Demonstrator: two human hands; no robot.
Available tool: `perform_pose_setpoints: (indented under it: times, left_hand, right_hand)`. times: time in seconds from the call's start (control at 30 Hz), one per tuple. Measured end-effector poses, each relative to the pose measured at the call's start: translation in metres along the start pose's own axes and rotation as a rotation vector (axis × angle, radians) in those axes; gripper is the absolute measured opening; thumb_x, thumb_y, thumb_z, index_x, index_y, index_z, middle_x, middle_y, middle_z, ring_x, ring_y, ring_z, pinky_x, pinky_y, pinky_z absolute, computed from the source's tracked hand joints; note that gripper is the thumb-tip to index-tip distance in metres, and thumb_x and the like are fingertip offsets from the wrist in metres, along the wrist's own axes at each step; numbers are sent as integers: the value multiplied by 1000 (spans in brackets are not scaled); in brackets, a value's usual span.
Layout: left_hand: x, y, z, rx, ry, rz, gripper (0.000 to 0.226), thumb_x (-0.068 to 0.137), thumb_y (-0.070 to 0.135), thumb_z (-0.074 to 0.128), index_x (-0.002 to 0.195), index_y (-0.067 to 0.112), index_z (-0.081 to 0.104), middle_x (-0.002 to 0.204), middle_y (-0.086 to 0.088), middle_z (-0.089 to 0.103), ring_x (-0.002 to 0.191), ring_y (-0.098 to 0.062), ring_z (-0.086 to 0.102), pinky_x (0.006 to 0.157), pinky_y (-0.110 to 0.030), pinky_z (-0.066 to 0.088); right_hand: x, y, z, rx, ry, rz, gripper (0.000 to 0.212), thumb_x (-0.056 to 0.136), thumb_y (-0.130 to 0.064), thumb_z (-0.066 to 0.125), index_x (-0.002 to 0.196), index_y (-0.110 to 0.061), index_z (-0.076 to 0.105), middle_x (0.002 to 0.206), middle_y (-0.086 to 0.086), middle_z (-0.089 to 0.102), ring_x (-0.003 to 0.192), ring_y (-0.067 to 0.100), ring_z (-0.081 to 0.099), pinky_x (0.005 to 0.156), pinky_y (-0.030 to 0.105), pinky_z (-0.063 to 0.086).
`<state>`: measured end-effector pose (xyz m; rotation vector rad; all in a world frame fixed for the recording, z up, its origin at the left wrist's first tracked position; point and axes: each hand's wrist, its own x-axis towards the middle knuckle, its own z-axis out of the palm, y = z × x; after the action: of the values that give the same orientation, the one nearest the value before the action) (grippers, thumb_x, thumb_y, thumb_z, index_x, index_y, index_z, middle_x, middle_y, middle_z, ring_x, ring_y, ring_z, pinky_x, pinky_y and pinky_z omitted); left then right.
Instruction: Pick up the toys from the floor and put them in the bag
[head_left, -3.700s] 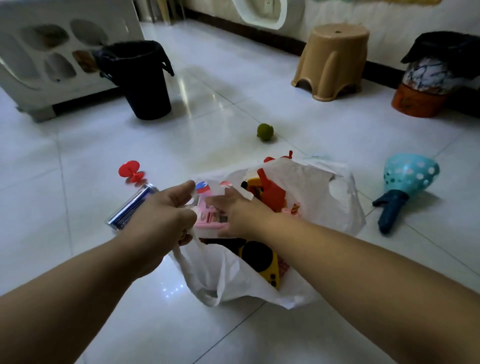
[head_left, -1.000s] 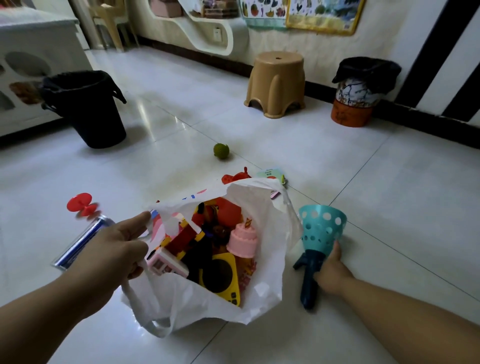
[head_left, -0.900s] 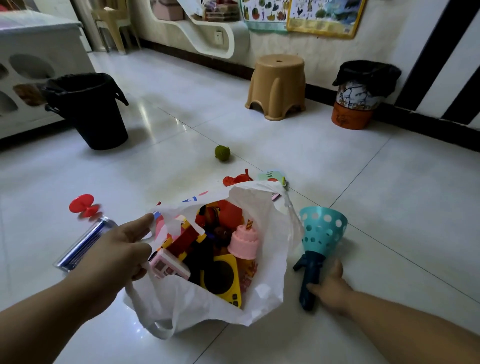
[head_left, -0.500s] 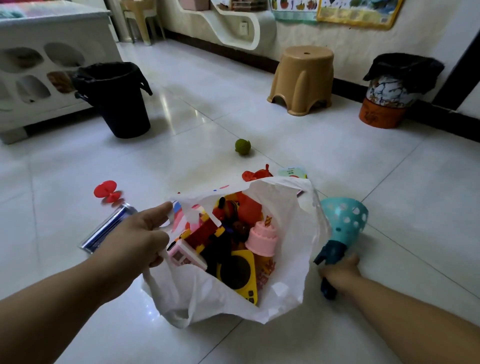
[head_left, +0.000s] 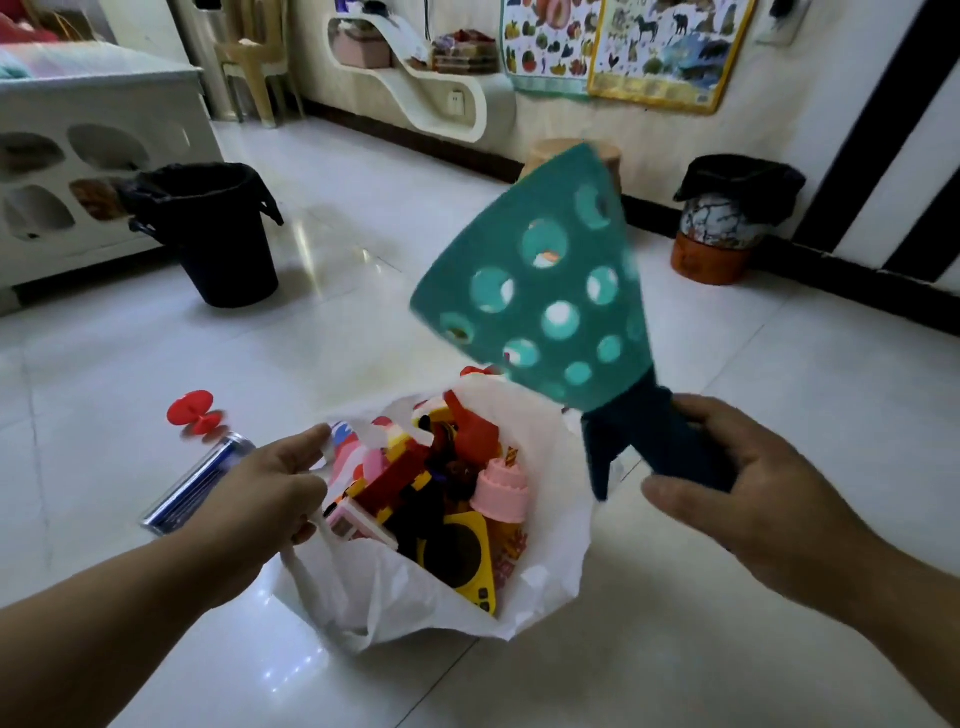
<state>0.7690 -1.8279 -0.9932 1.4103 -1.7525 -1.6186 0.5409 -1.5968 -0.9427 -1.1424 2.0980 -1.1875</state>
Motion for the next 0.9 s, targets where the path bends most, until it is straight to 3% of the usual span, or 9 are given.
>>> perform_pose_setpoints:
  times: [0.13,0.23,0.33,0.5,0.63,0.7,0.8,0.9]
  left_hand:
    - [-7,2,-3,8,-71,25,61,78,-18,37,127,13,56,110,-22,63,57,-17,39,44,-24,34]
    - [-10,2,-5,-24,-95,-25,66,80,-15,42,138,16,46,116,-5,62,72,-27,53,57,-32,46]
    - [-15,5,-4,-9,-101,-23,69,80,-14,45,141,18,42,105,7,59,95,-40,57,77,-43,50]
    - [-18,5,-3,51,-32,4,72,79,-17,42,142,19,41,123,2,54,77,-26,49,61,-33,42]
    - [-15,7,-12,64,32,17,72,79,-17,40,141,19,42,135,3,50,63,-14,47,46,-21,41]
    - [-12,7,-14,67,46,26,73,78,-18,39,141,19,42,137,2,51,63,-16,45,47,-23,38]
    - [-8,7,-14,73,70,32,73,77,-18,37,139,20,45,130,1,56,64,-19,44,47,-24,36]
    - [-5,8,-12,67,104,33,74,76,-18,36,137,22,48,125,2,60,59,-17,42,47,-25,35]
  right_hand:
    - [-7,4,13,-278,-442,183,43,73,-30,76,107,-48,57,93,-15,65,77,1,64,60,13,50]
    - [7,18,30,-403,-547,273,41,68,-35,72,107,-42,61,95,-13,64,82,6,63,70,19,52]
    - [34,26,55,-500,-542,255,40,72,-33,69,110,-37,58,96,-9,60,85,10,58,72,23,50]
    - [97,19,90,-669,-513,3,48,74,-32,67,120,-37,55,93,-9,59,84,12,56,69,24,47]
    - [135,5,83,-744,-522,-135,50,75,-32,67,123,-40,56,100,-9,63,86,10,56,76,28,51]
    - [143,0,72,-706,-530,-136,52,75,-27,68,123,-41,57,102,-8,63,86,9,57,75,27,51]
    - [152,0,69,-688,-480,-174,54,73,-26,69,123,-43,57,105,-8,65,89,12,59,82,35,55]
    - [160,10,89,-823,-387,-278,47,79,-31,63,123,-44,55,107,-7,65,92,16,57,75,34,52]
